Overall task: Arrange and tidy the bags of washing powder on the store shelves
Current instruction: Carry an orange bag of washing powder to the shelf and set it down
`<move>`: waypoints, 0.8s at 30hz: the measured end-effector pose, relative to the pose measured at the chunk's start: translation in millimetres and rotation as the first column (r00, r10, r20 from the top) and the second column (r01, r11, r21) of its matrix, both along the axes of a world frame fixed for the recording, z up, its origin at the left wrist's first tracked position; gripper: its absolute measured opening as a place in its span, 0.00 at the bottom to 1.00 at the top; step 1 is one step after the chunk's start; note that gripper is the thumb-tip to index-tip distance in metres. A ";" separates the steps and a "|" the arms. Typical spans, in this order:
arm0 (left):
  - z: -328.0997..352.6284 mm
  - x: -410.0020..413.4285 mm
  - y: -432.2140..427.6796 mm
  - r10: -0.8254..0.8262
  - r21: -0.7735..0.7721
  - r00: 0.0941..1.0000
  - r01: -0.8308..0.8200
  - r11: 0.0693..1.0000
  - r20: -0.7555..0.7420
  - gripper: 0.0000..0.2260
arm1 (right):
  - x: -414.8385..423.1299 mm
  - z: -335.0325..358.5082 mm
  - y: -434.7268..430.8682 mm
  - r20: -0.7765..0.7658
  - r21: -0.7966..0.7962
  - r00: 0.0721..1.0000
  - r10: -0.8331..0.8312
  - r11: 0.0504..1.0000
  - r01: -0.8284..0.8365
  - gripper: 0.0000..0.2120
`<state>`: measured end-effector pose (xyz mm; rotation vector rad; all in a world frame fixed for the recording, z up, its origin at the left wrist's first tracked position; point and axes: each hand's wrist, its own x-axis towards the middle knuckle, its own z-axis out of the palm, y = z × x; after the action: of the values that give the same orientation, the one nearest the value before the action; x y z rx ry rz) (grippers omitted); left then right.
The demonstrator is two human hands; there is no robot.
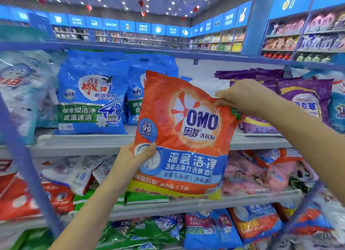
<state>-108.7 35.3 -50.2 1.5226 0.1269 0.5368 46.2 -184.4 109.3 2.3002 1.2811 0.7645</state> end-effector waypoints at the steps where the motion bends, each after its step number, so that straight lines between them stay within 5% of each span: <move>1: 0.6 -5.0 6.1 0.023 0.006 1.000 -0.023 1.000 -0.001 0.33 | -3.0 0.6 7.0 0.026 -0.059 0.999 0.028 0.998 -0.026 0.25; 7: 7.7 -31.3 35.8 0.080 0.076 0.997 -0.078 0.994 -0.020 0.38 | -5.1 6.2 45.5 0.099 -0.162 0.973 0.208 0.968 -0.190 0.27; 12: 4.2 -46.9 47.3 0.114 -0.061 0.992 -0.116 0.991 -0.046 0.42 | 1.7 4.7 68.2 0.007 0.129 0.958 0.286 0.950 -0.284 0.29; 15: -1.6 -54.4 46.6 0.112 -0.155 0.992 -0.121 0.980 -0.061 0.44 | 6.8 0.5 77.2 -0.079 0.409 0.882 0.465 0.822 -0.397 0.26; 19: -6.3 -52.6 43.3 0.159 -0.218 0.985 -0.171 0.961 -0.073 0.45 | 19.8 0.4 93.6 -0.007 0.494 0.856 0.518 0.745 -0.447 0.21; 22: -5.3 -46.9 40.1 0.224 -0.266 0.972 -0.233 0.935 -0.063 0.39 | 32.5 -3.9 95.7 -0.106 0.814 0.821 0.561 0.523 -0.252 0.17; 24: -8.4 -45.3 41.6 0.253 -0.320 0.966 -0.257 0.912 -0.055 0.35 | 32.0 -21.4 89.8 -0.244 0.950 0.614 0.750 0.311 -0.003 0.17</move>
<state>-154.0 76.9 -58.6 1.1921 0.4098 0.6786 78.1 -94.5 87.9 3.3864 2.3488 0.9936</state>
